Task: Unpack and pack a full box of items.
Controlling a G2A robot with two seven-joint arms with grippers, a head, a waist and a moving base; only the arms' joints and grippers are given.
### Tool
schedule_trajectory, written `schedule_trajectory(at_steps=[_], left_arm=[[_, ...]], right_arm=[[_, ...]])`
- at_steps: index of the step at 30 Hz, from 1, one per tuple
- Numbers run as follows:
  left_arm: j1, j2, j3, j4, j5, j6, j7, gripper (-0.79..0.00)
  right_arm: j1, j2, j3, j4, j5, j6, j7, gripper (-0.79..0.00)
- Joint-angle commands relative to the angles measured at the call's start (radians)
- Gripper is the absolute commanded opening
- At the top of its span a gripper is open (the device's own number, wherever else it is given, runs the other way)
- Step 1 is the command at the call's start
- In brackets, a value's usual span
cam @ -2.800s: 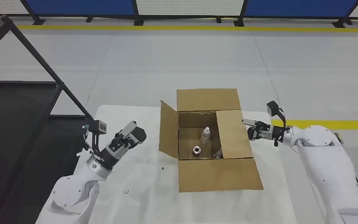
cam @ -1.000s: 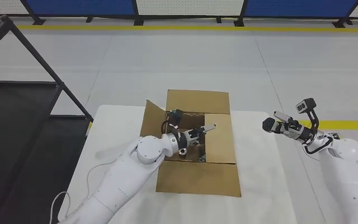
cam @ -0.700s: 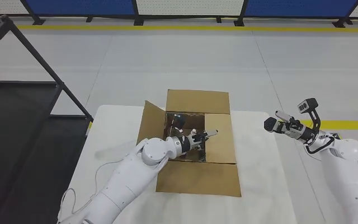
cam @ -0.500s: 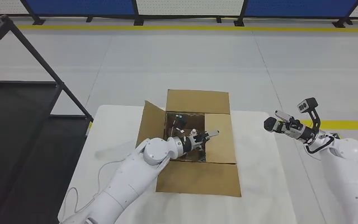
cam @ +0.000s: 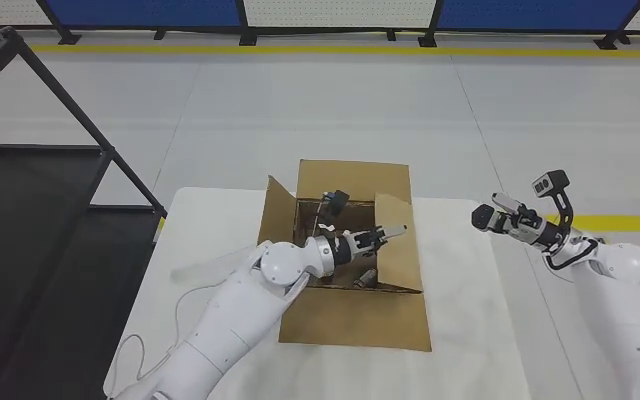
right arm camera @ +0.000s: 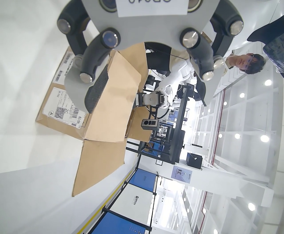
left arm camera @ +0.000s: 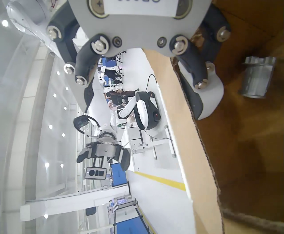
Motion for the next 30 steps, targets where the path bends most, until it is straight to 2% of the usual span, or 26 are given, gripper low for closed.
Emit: schedule_trajectory(at_steps=[1, 6, 11, 23, 30], left_arm=[[0.004, 0.0, -0.01, -0.049, 0.018, 0.004, 0.011, 0.0], [-0.01, -0.016, 0.009, -0.097, 0.053, 0.019, 0.031, 0.0], [-0.051, -0.06, 0.071, -0.047, 0.056, 0.022, 0.042, 0.0], [-0.149, -0.222, 0.21, 0.234, -0.042, -0.065, 0.056, 0.0], [-0.181, -0.323, 0.257, 0.393, -0.076, -0.095, 0.082, 0.0]], right_arm=[[0.0, 0.007, 0.009, 0.001, 0.003, -0.002, -0.002, 0.0], [-0.015, 0.031, 0.04, -0.002, 0.009, -0.013, -0.013, 0.0], [-0.048, 0.063, 0.094, -0.001, 0.024, -0.017, -0.017, 0.0], [-0.133, 0.153, 0.257, 0.034, 0.047, -0.046, -0.046, 0.0], [-0.157, 0.18, 0.285, 0.027, 0.059, -0.039, -0.039, 0.0]])
